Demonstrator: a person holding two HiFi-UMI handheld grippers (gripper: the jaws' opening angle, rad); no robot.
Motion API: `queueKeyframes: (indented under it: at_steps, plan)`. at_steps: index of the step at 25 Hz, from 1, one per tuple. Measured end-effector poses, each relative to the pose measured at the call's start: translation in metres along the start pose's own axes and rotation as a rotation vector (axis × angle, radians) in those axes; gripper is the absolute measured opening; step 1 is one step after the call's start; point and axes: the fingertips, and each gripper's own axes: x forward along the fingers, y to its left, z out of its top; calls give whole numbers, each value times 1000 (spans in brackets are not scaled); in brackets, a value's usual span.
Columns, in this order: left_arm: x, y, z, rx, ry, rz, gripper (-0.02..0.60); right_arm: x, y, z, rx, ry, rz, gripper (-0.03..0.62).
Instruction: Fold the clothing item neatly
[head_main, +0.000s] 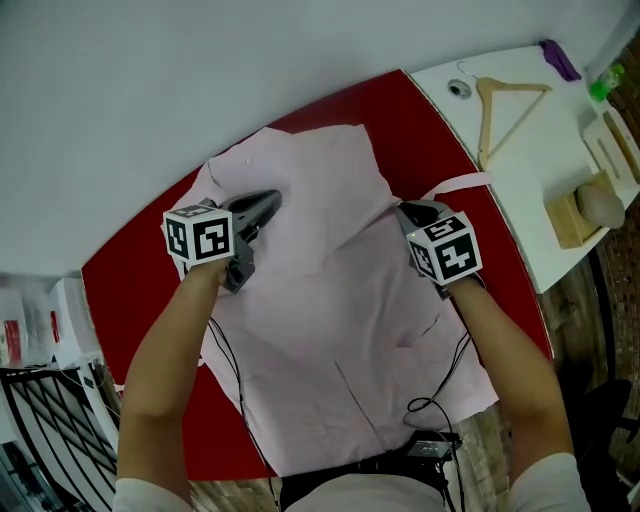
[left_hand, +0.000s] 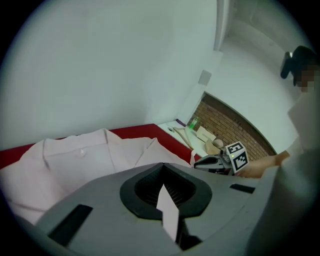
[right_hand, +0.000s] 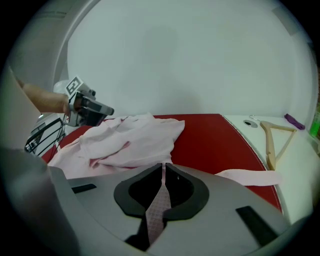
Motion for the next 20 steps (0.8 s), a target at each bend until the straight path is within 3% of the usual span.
queueKeyframes:
  at_steps: [5,14,20]
  plan:
    - [67,-5,22,56,46,3,6,5,7,-3,-95,25,23,29]
    - [155,17,48,181,173,88,6,13,19,-15,-245,71,61,29]
    - [197,25,41,280,332,121,6,13,10,-12,-266,103,17,29]
